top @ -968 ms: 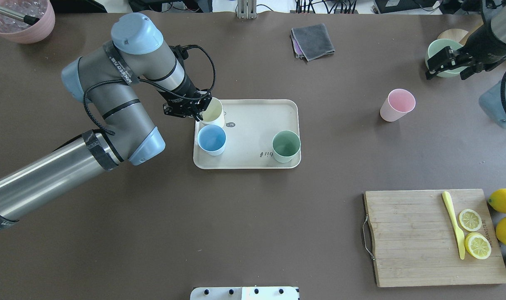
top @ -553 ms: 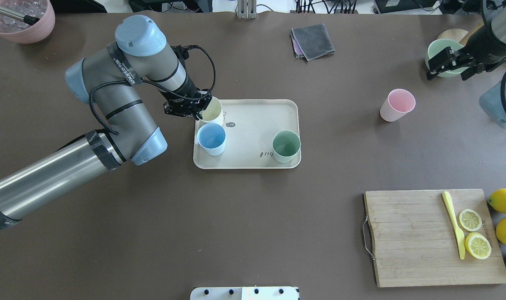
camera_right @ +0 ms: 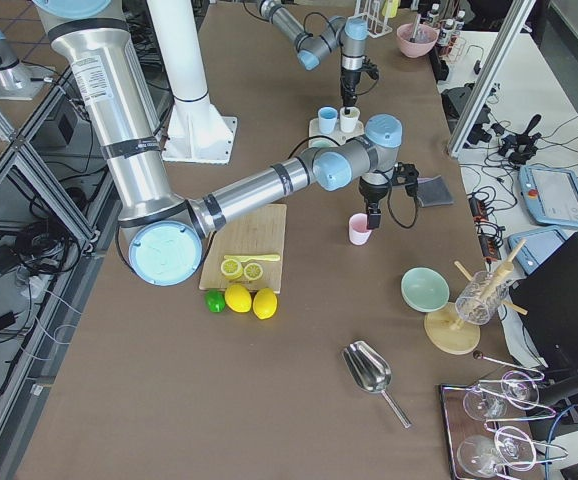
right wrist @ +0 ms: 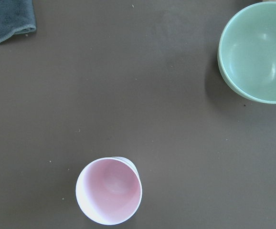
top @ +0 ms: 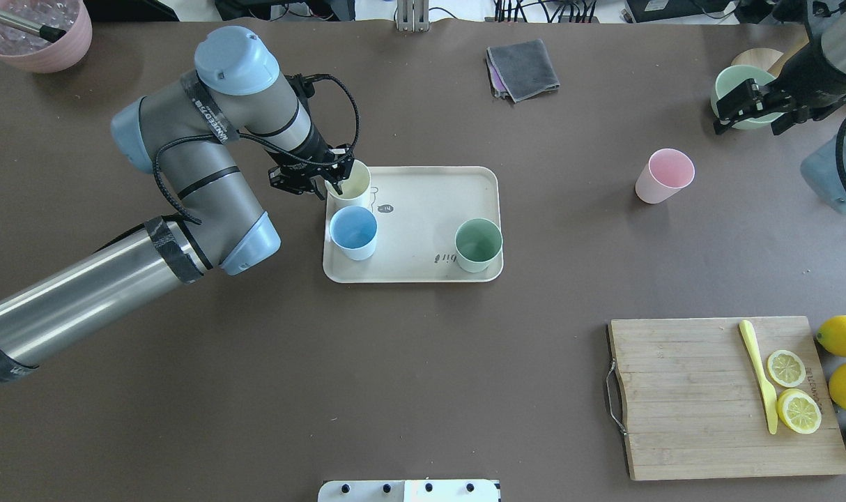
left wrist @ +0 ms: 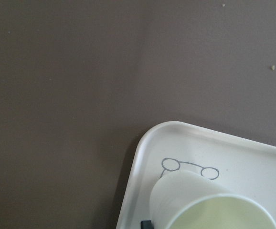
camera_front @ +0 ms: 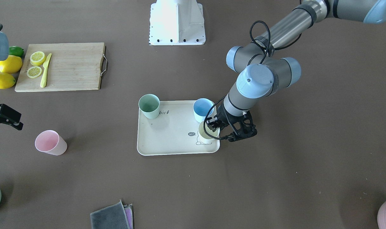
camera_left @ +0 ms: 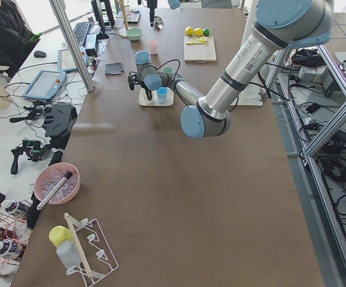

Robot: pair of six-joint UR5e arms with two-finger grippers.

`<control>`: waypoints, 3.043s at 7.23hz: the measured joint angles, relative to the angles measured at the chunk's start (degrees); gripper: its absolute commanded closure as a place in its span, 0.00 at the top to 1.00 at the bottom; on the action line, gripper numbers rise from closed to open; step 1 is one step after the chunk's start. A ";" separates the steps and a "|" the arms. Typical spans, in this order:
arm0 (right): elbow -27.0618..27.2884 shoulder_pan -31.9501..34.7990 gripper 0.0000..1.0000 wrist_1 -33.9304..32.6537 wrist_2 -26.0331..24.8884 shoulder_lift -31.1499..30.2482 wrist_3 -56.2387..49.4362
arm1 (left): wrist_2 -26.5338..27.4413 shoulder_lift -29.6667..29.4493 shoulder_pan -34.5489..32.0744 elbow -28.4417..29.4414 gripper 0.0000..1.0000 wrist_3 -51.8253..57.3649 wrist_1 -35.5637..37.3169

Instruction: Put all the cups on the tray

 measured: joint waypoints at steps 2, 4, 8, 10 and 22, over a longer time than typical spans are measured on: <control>-1.89 1.14 1.00 -0.02 0.00 0.49 -2.76 | -1.75 0.29 -2.13 -0.97 0.98 0.64 0.26; -4.38 2.03 1.00 0.16 -0.08 1.38 -4.79 | -6.47 1.67 -6.26 -1.92 0.98 2.91 0.59; -13.79 -0.55 1.00 8.39 -0.09 3.93 -3.03 | -9.83 3.27 -12.69 -4.16 0.98 14.95 8.03; -13.35 -2.44 1.00 9.20 -0.03 4.15 -0.56 | -10.22 4.52 -13.76 -5.01 0.98 17.57 9.10; -14.97 -7.69 0.85 9.34 -1.72 3.27 1.16 | -10.22 6.10 -13.85 -5.64 0.98 19.42 9.16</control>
